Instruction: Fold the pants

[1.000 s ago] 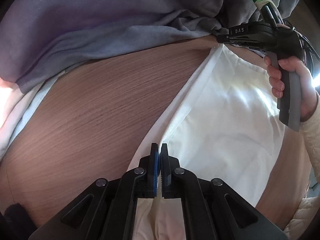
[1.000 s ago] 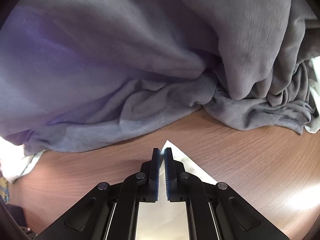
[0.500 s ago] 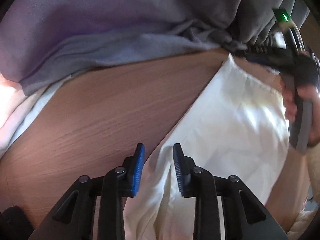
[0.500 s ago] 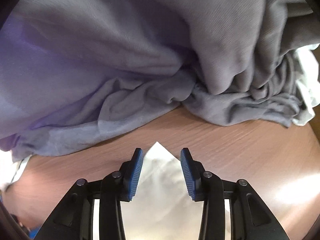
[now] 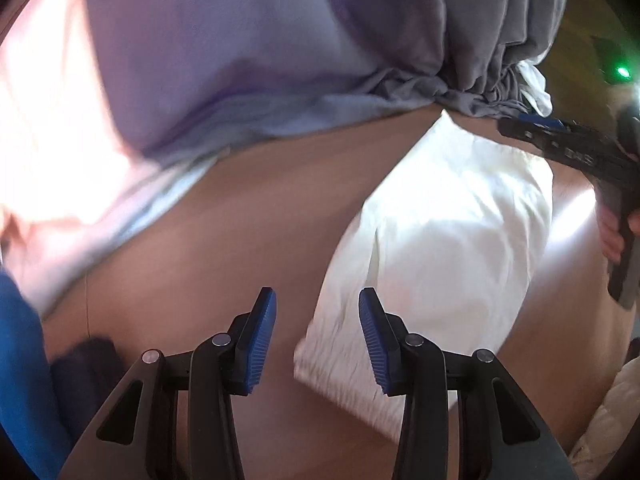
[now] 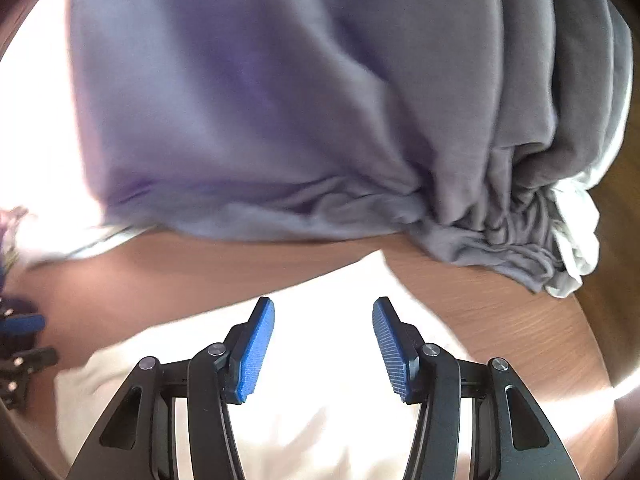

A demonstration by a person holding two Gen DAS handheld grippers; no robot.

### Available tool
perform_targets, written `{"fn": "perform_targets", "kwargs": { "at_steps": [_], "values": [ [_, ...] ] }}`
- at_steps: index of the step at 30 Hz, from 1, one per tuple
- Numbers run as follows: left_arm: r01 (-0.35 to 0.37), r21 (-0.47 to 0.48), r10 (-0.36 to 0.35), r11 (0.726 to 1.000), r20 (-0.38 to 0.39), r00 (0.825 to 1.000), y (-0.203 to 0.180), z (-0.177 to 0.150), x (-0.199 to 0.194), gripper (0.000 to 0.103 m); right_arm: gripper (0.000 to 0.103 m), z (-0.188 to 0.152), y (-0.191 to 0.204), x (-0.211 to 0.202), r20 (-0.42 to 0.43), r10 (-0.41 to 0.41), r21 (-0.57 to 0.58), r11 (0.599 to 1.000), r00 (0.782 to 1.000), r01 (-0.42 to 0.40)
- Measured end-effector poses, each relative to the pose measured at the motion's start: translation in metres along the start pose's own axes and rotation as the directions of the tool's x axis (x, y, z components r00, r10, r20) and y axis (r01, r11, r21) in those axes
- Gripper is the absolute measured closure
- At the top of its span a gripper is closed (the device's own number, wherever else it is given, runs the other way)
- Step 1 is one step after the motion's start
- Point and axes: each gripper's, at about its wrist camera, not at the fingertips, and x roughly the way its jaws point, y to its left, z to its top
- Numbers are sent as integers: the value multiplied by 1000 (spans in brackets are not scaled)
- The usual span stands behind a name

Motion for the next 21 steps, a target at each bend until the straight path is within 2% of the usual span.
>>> {"fn": "perform_targets", "kwargs": {
  "at_steps": [6, 13, 15, 17, 21],
  "values": [
    [83, -167, -86, 982, -8, 996, 28, -19, 14, 62, 51, -29, 33, -8, -73, 103, 5, 995, 992, -103],
    [152, -273, -167, 950, -32, 986, 37, -28, 47, 63, 51, -48, 50, 0, -142, 136, 1, 991, 980, -137],
    [185, -289, -198, 939, -16, 980, 35, -28, 45, 79, 51, -51, 50, 2, -147, 143, 3, 990, 979, -144],
    [177, -290, -180, 940, 16, 983, 31, -27, 35, 87, 51, -55, 49, 3, -148, 123, -8, 992, 981, -125],
    [165, -289, -152, 943, 69, 986, 23, -24, 5, 89, 51, -59, 43, 3, -155, 116, 5, 993, 981, -116]
  ]
}}
